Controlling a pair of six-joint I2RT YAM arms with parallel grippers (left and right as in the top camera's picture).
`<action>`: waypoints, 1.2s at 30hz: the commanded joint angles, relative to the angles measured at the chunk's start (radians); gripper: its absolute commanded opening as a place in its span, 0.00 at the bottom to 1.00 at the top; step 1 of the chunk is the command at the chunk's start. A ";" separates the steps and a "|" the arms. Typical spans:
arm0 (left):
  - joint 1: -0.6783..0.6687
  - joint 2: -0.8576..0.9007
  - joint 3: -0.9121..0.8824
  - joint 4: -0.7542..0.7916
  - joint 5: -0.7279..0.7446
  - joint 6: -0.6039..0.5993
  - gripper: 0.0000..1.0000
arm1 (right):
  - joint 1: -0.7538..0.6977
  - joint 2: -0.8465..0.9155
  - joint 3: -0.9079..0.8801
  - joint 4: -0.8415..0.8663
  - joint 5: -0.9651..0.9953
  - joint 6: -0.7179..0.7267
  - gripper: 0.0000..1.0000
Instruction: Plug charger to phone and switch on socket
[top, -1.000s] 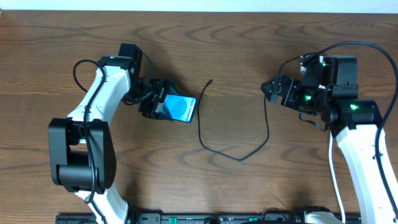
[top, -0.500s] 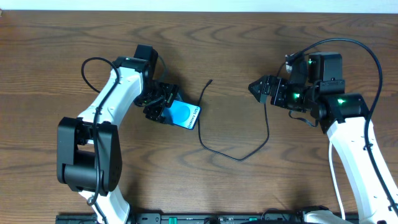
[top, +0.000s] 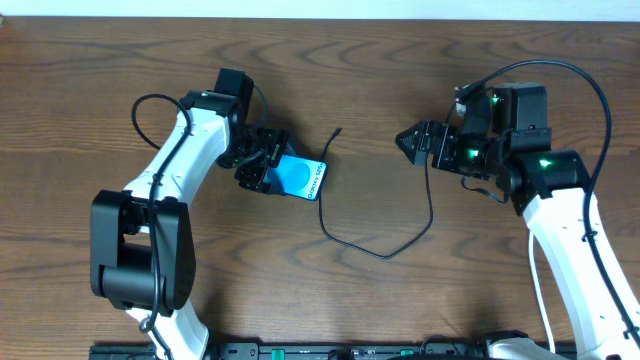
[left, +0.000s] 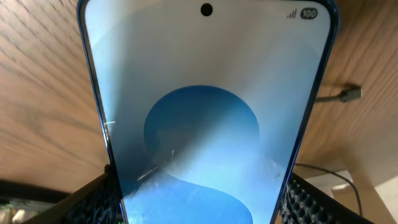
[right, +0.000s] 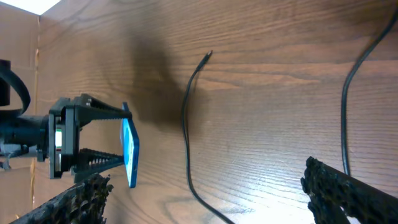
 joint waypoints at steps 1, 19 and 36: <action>-0.002 -0.040 0.006 0.004 0.090 -0.034 0.55 | 0.020 0.001 0.020 0.002 -0.013 0.002 0.98; -0.002 -0.064 0.007 0.086 0.224 -0.089 0.54 | 0.036 0.001 0.020 0.003 -0.009 0.002 0.98; -0.002 -0.064 0.007 0.086 0.577 -0.091 0.54 | 0.035 0.001 0.020 0.002 0.011 0.001 0.98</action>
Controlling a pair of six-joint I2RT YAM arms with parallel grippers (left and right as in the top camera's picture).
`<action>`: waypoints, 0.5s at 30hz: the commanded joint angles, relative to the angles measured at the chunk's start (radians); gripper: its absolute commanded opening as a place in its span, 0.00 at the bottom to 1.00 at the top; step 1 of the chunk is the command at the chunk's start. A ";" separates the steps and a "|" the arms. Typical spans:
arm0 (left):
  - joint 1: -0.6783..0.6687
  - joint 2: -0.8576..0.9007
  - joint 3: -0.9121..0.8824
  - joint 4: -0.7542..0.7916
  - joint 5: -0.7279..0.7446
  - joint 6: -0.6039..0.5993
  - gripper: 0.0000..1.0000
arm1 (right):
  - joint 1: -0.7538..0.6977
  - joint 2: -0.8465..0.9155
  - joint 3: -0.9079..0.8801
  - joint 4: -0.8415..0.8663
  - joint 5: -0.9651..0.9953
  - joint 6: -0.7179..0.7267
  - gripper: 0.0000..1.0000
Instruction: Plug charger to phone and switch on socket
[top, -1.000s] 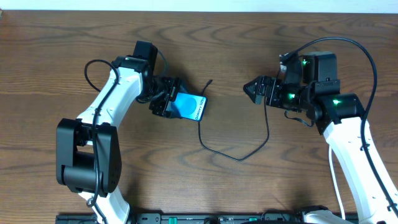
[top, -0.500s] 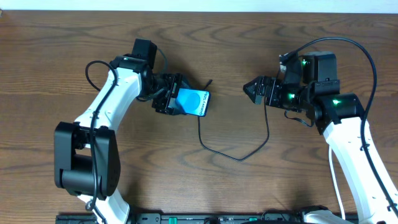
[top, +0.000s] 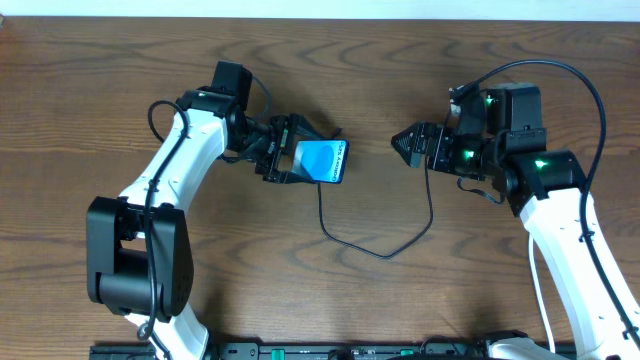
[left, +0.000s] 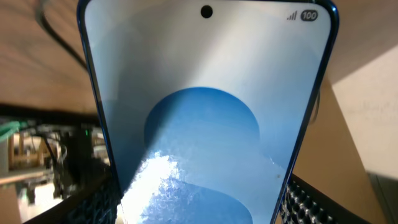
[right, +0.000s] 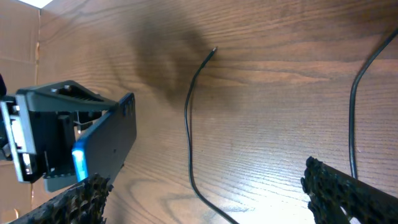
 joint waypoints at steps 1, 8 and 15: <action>-0.002 -0.036 0.007 -0.001 0.162 -0.006 0.54 | 0.015 0.001 0.020 0.001 0.005 0.001 0.98; -0.002 -0.036 0.006 -0.002 0.223 -0.006 0.54 | 0.015 0.001 0.020 0.000 0.006 0.001 0.98; -0.002 -0.036 0.007 -0.002 0.275 -0.009 0.54 | 0.015 0.001 0.020 0.000 0.005 0.001 0.98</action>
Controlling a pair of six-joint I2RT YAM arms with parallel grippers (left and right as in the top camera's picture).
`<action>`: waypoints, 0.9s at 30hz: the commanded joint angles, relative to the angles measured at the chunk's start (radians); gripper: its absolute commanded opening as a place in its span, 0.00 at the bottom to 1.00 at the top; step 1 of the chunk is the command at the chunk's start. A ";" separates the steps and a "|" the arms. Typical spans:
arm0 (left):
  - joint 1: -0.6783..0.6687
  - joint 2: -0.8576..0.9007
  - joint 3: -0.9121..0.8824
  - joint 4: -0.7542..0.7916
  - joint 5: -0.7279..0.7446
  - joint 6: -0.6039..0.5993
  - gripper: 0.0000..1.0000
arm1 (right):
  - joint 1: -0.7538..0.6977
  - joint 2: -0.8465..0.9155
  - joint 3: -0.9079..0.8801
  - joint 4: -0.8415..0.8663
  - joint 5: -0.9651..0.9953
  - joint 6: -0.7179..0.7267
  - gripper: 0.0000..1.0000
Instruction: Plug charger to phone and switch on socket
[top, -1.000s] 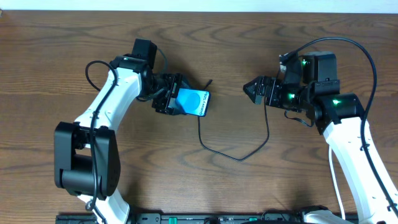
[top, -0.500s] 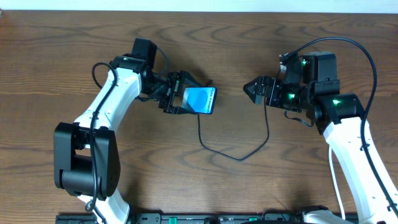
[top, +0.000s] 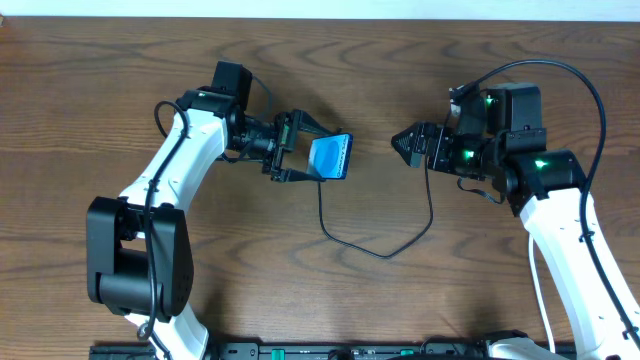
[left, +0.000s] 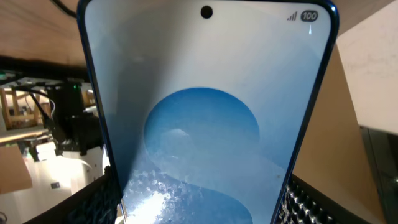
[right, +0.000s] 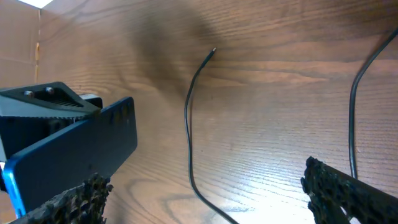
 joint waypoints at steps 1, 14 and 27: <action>-0.002 -0.036 0.006 -0.002 0.077 -0.006 0.54 | 0.015 0.001 0.020 0.000 0.005 0.001 0.98; -0.002 -0.036 0.006 0.001 0.004 -0.007 0.54 | 0.015 0.001 0.020 0.000 0.004 0.001 0.99; -0.002 -0.036 0.006 0.002 -0.418 -0.025 0.54 | 0.023 0.005 0.020 0.016 -0.016 0.010 0.98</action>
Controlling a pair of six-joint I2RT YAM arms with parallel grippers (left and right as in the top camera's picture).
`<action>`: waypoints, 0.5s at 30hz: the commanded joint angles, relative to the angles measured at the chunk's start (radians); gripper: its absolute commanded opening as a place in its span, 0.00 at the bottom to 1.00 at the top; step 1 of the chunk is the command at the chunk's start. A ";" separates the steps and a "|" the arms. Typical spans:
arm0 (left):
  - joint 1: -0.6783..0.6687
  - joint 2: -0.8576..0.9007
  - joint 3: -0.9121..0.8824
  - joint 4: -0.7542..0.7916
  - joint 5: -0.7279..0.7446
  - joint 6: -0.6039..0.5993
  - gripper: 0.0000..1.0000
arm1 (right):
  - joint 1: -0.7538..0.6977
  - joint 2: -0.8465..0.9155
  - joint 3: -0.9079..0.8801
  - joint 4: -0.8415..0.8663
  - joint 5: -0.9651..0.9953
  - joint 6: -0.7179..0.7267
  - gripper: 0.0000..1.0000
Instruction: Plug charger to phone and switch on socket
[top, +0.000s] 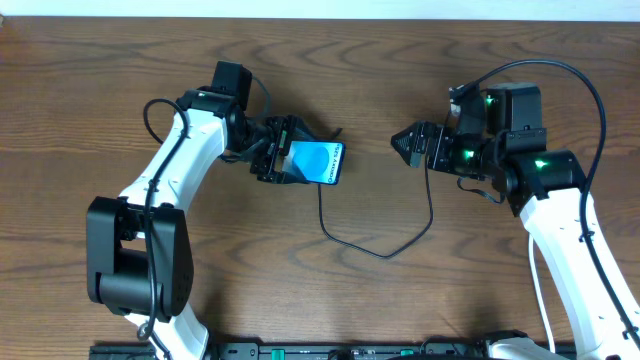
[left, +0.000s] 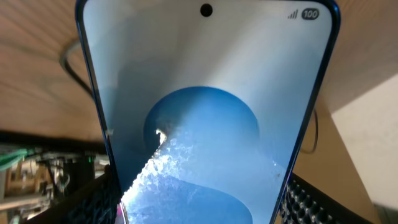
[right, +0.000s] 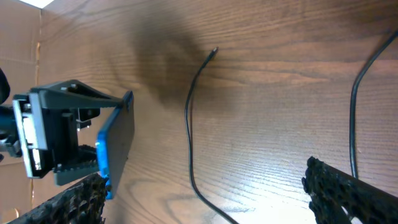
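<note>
A blue phone (top: 316, 162) with a lit screen is held left of centre, my left gripper (top: 288, 162) shut on its sides. It fills the left wrist view (left: 205, 118), screen toward the camera, with the padded fingers (left: 310, 200) on either edge. The right wrist view shows the phone (right: 115, 142) nearly edge-on. A black charger cable (top: 324, 214) lies on the table, its plug tip (top: 337, 131) just right of the phone and free. My right gripper (top: 409, 143) hovers open to the right, empty (right: 211, 199). No socket shows.
The wooden table (top: 120, 290) carries the cable loop (top: 385, 254) near the middle, curving up toward the right arm. A thicker black lead (top: 590, 85) arcs over the right arm. A dark rail (top: 350, 351) runs along the front edge.
The phone has rolled back from nearly edge-on to screen facing up and sits slightly further left. The right arm and the cable have not moved.
My left gripper first held the phone low and tilted, left of the cable. Then the phone was higher and nearer the plug tip, screen up. After that it stood turned on edge, and now it faces up again. The right gripper stayed open throughout.
</note>
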 joint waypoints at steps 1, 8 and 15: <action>-0.002 -0.036 0.006 -0.001 -0.087 -0.021 0.54 | 0.030 0.008 0.020 0.018 -0.015 0.014 0.99; -0.002 -0.036 0.006 -0.002 -0.103 -0.020 0.54 | 0.123 0.058 0.020 0.088 -0.032 0.063 0.96; -0.028 -0.036 0.006 -0.001 -0.103 -0.021 0.54 | 0.228 0.133 0.020 0.163 -0.032 0.137 0.90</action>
